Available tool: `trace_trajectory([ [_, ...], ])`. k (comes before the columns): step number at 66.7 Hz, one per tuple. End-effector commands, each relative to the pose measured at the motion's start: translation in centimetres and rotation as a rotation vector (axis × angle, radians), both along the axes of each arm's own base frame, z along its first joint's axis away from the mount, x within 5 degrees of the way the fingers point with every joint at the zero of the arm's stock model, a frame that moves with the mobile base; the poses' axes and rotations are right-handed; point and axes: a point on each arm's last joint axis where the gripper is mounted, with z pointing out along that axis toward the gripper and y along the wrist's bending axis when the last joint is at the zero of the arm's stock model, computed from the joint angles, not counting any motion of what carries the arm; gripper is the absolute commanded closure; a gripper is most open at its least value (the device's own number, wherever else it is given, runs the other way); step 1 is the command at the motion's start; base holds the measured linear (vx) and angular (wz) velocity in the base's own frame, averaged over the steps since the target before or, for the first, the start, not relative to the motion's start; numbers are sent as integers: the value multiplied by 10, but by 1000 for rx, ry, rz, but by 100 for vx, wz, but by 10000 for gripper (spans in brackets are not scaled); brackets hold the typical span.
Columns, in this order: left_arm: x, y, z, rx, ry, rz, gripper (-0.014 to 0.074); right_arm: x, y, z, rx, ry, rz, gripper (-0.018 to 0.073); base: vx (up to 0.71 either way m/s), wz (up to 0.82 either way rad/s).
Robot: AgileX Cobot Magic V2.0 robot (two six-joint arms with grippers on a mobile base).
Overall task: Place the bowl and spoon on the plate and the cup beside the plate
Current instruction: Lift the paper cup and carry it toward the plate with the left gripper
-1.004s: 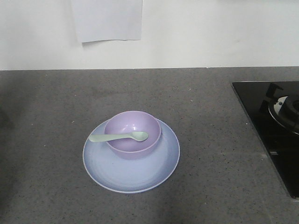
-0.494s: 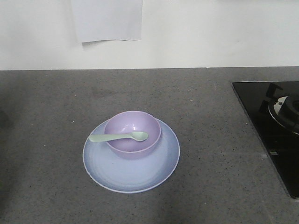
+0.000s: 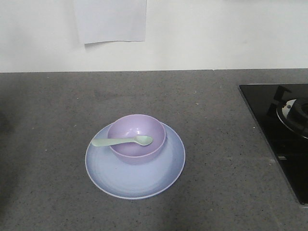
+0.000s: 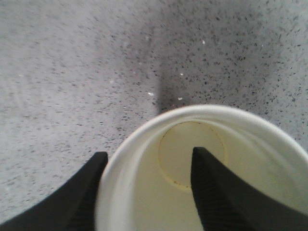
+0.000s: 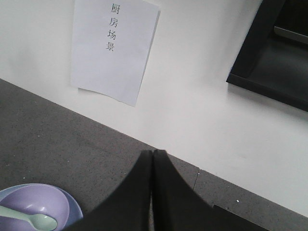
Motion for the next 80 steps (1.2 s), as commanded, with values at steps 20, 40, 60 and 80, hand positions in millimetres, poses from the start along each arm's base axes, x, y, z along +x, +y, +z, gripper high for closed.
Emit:
trace_trajectory([
  [20,-3,0,21,40,-77,-40,518,-6,-2,14,34,-93,5,566,0,0],
  [40,-3,-35,71,-95,-305,-189,604,-6,-2,13,37,-84,8,566,0,0],
  [60,-6,-131,116,-184,-428,-520,604,-6,-2,13,37,-84,8,566,0,0],
  [80,4,-171,93,-142,-317,-609,604,-6,-2,12,35,-73,9,566,0,0],
])
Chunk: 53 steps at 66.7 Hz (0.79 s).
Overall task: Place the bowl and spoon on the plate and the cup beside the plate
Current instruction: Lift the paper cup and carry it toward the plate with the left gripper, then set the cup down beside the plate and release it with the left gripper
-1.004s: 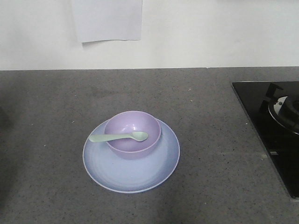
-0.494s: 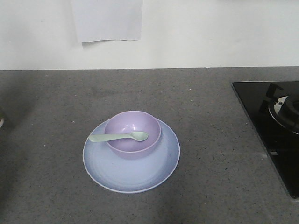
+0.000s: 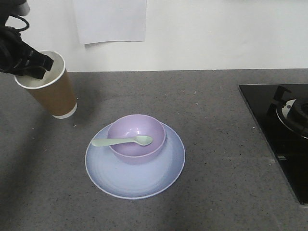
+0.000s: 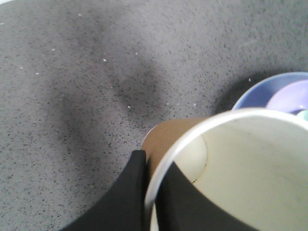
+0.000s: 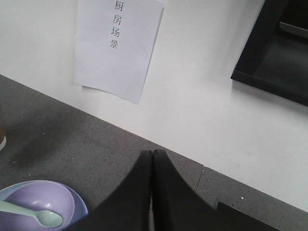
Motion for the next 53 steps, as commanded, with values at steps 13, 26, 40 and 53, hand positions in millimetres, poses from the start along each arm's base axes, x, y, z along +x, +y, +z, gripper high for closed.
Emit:
trace_trajectory([
  [13,8,-10,-29,-41,51,15,603,-6,-3,14,27,-93,-1,566,0,0],
  [26,8,-14,-51,-58,85,-8,604,-8,-4,14,28,-95,-1,566,0,0],
  [40,7,-15,-57,-84,98,-4,604,-8,-4,14,27,-92,-1,566,0,0],
  [53,6,-17,-58,-93,111,-13,604,-8,-4,13,26,-88,-1,566,0,0],
])
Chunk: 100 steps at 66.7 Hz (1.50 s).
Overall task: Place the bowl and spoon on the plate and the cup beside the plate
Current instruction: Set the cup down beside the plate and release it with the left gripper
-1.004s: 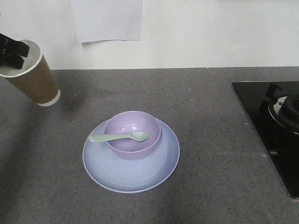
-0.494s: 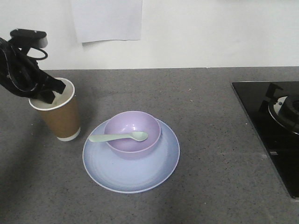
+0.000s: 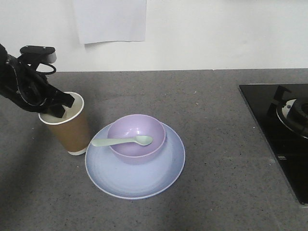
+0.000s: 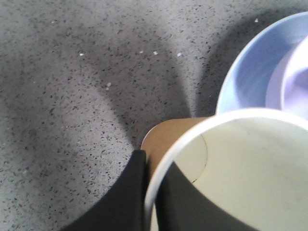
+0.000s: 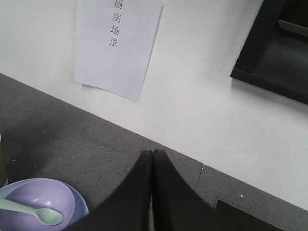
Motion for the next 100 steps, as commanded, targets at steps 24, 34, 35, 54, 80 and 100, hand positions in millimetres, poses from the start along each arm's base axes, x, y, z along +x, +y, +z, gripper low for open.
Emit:
trace_trajectory([
  [24,-7,-4,24,-22,-75,-8,577,-5,-3,13,27,-88,-1,566,0,0],
  [34,-8,-13,23,59,-93,-59,547,-5,-3,13,26,-84,-1,566,0,0],
  [35,-8,-13,23,66,-97,-59,545,-5,-3,12,25,-82,-1,566,0,0],
  [54,-10,-18,22,75,-86,-56,503,-6,-3,11,21,-64,0,566,0,0],
  [80,-9,-18,28,64,-97,-34,280,-17,-7,14,29,-77,1,566,0,0],
  [100,-8,-16,62,87,-161,-44,279,-20,-9,15,33,-86,1,567,0,0],
])
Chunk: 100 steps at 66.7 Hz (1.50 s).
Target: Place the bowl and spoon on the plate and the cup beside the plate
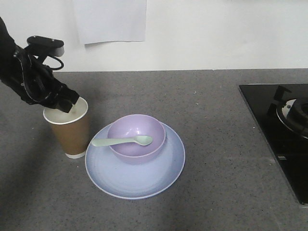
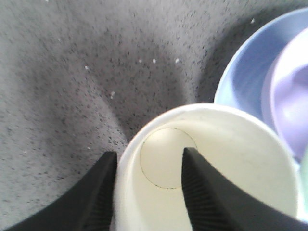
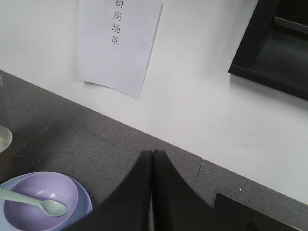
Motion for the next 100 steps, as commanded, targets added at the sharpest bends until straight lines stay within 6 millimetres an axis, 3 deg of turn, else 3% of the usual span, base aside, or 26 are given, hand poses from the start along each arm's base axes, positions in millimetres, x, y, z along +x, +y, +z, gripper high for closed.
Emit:
trace_trajectory([
  [1,-7,0,43,-9,-128,-2,279,-5,-3,14,32,-97,1,567,0,0],
  [20,-13,1,95,-24,-259,-5,309,-5,-2,14,34,-101,1,567,0,0],
  [36,-44,8,154,-75,-555,14,606,-5,-3,18,45,-145,-1,566,0,0],
  [53,-83,16,204,-139,-837,39,604,-4,-3,21,22,-181,-3,566,0,0],
  [62,-95,18,211,-144,-854,37,604,-4,-3,22,44,-196,-7,566,0,0],
  [100,-95,18,211,-146,-859,38,603,-4,-2,22,61,-190,0,566,0,0],
])
